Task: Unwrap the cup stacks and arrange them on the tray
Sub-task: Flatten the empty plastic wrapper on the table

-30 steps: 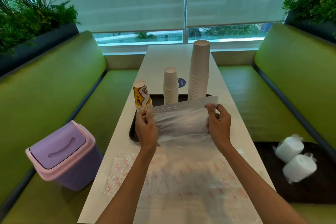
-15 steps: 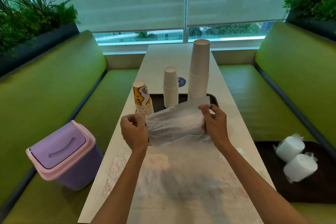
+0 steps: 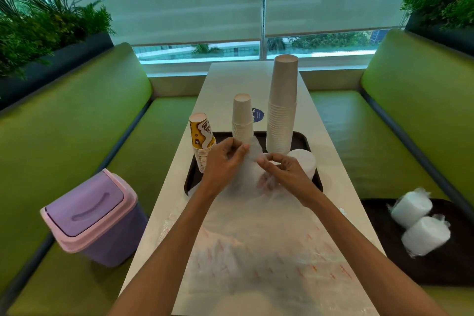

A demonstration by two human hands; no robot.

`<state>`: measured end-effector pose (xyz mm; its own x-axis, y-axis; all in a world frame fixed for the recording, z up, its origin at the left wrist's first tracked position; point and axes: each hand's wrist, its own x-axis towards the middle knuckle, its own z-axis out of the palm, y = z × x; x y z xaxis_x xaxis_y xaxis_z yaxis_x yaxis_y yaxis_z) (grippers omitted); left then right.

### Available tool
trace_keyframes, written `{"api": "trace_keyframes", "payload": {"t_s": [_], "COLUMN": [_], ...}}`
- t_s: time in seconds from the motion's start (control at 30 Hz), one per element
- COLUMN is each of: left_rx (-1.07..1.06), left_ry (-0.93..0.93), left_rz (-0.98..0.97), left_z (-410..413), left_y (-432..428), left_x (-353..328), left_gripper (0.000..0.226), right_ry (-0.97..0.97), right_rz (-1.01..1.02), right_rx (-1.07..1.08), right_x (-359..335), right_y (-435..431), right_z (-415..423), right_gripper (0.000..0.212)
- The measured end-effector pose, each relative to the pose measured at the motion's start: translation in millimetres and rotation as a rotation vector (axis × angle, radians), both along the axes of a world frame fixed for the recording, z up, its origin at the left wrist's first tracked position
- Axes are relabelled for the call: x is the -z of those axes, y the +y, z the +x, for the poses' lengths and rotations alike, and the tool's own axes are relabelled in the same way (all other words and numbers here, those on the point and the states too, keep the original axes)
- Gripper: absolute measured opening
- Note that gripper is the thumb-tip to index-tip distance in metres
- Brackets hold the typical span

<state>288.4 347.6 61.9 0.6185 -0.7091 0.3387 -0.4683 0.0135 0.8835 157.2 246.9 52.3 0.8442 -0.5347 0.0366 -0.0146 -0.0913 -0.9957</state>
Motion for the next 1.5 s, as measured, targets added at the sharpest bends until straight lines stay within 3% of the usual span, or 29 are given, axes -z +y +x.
{"api": "trace_keyframes", "payload": {"t_s": [0.13, 0.23, 0.43, 0.57, 0.73, 1.03, 1.13, 1.27, 1.5], "left_rx": [-0.142, -0.247, -0.487, -0.56, -0.605, -0.557, -0.539, -0.549, -0.542], "left_ry": [0.066, 0.1, 0.209, 0.293, 0.354, 0.48, 0.421, 0.386, 0.467], "left_rz": [-0.052, -0.074, -0.115, -0.13, -0.151, -0.11, -0.064, -0.049, -0.09], "left_z": [18, 36, 63, 67, 65, 61, 59, 59, 55], "left_y": [6, 16, 39, 51, 58, 62, 62, 61, 55], "left_x": [-1, 5, 25, 35, 37, 47, 46, 44, 36], "left_gripper": [0.014, 0.018, 0.016, 0.023, 0.024, 0.024, 0.029, 0.014, 0.02], "right_ry": [0.225, 0.288, 0.23, 0.118, 0.013, 0.027, 0.031, 0.0, -0.102], "right_rz": [0.04, 0.012, 0.183, 0.408, 0.615, 0.549, 0.545, 0.536, 0.549], "right_rx": [-0.067, -0.064, 0.052, 0.094, 0.158, 0.3, 0.324, 0.372, 0.457], "right_x": [11, 18, 16, 22, 28, 30, 30, 28, 21], "right_y": [-18, -27, -34, -33, -24, -25, -25, -24, -26], "right_z": [-16, -27, -35, -34, -27, -21, -22, -24, -24], "right_gripper": [0.026, 0.028, 0.02, 0.027, 0.017, 0.012, 0.013, 0.013, 0.016]}}
